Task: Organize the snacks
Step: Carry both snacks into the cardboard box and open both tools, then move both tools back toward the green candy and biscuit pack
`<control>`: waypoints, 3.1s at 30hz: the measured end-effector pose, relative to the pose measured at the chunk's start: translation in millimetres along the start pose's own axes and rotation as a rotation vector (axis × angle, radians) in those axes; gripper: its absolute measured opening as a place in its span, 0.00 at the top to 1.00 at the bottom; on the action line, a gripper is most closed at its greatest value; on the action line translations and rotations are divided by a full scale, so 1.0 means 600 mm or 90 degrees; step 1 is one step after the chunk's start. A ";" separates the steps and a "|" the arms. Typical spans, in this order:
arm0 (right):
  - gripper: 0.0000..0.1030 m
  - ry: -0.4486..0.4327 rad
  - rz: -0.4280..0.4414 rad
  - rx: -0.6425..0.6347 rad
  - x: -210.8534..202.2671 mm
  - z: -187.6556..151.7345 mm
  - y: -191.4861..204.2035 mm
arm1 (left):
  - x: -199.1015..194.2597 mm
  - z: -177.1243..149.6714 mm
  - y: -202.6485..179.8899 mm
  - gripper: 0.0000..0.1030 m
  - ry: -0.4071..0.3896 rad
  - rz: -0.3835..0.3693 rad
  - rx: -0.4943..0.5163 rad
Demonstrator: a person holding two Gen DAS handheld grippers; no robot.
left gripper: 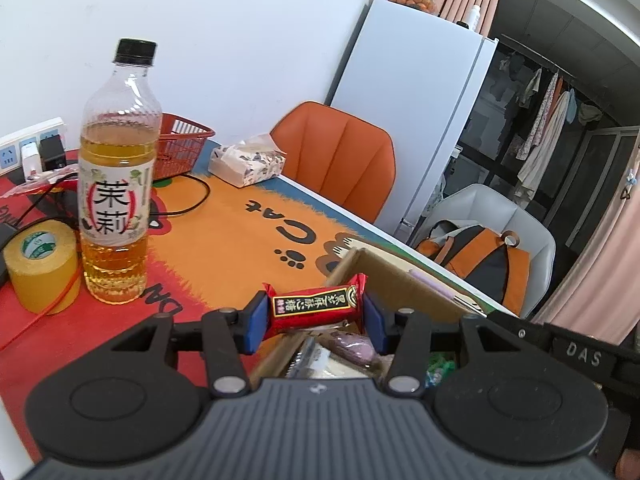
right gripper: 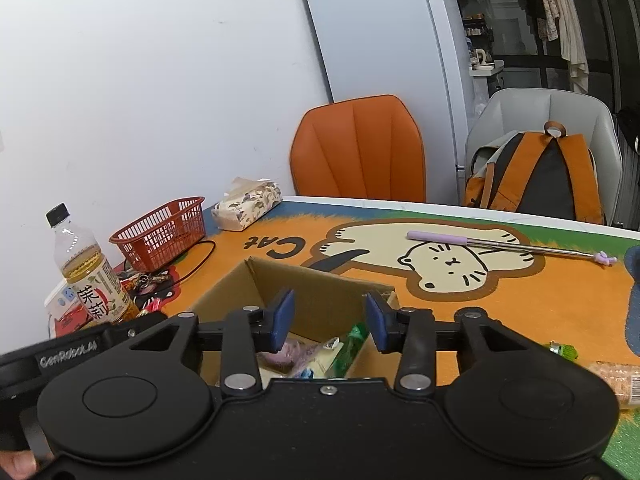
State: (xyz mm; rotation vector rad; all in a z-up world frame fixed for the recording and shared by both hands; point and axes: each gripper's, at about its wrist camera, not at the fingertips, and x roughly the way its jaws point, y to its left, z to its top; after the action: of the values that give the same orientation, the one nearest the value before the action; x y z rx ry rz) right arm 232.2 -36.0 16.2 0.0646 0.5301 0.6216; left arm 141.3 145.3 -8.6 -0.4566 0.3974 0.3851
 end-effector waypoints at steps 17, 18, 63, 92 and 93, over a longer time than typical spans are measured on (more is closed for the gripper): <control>0.48 0.000 -0.003 0.018 -0.052 -0.015 -0.040 | -0.008 -0.009 -0.040 0.24 0.000 -0.009 0.022; 0.48 0.001 -0.001 0.026 -0.056 -0.017 -0.046 | -0.011 -0.009 -0.042 0.23 0.001 -0.008 0.023; 0.00 -0.024 -0.101 0.145 -0.162 -0.051 -0.293 | -0.021 -0.083 -0.255 0.03 0.081 -0.110 0.167; 0.25 0.031 -0.057 0.119 -0.066 -0.058 -0.345 | 0.051 -0.154 -0.304 0.06 0.084 -0.095 0.199; 0.25 0.033 -0.057 0.118 -0.063 -0.059 -0.346 | 0.051 -0.155 -0.306 0.06 0.083 -0.097 0.201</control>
State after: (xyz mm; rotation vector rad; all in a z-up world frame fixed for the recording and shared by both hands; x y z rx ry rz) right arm 300.5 -230.2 -41.3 0.1997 0.6365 0.4870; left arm 221.9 -44.4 -35.5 -0.2018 0.5357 0.1399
